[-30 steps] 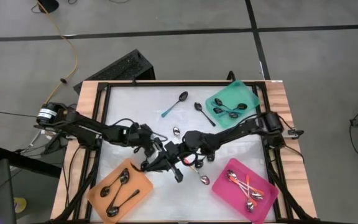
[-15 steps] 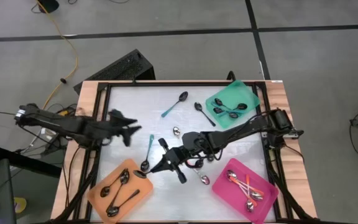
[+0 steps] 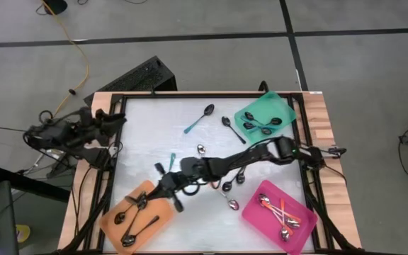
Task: Sort silverware by color (type)
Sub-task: Put the black spoon into the orange bin
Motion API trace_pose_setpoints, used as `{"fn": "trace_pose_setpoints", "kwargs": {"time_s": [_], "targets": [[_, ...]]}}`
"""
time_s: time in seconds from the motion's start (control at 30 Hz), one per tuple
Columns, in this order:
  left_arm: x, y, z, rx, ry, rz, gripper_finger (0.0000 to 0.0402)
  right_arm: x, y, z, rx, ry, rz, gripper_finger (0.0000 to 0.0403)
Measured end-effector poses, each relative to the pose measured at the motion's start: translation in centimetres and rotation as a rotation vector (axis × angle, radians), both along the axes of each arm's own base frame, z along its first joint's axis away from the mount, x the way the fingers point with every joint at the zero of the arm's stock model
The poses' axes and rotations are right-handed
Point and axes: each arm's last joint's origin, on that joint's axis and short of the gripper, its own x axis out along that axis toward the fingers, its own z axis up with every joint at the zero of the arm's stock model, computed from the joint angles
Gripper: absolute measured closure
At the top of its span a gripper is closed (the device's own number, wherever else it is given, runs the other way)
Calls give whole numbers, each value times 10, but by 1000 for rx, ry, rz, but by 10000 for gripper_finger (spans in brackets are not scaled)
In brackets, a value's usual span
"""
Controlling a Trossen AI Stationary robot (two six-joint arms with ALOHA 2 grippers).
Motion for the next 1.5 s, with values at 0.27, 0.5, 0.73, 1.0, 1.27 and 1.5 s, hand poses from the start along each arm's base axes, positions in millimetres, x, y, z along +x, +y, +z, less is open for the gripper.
{"fn": "trace_pose_setpoints", "kwargs": {"time_s": [0.27,0.5,0.73,1.0,1.27,1.5], "targets": [[-16,5,-3,28,-17,32,217,45,10,-12,-36,85,30,396],[-15,6,-13,22,71,50,217,65,19,-35,-45,123,75,396],[-15,6,-16,0,92,50,217,70,20,-68,-49,190,75,396],[-15,6,-17,-3,91,56,217,71,21,-87,-47,254,75,396],[-16,6,-17,-3,91,75,217,73,17,-96,-28,281,66,375],[-16,6,-17,-3,92,76,217,73,16,-96,-13,295,62,349]]}}
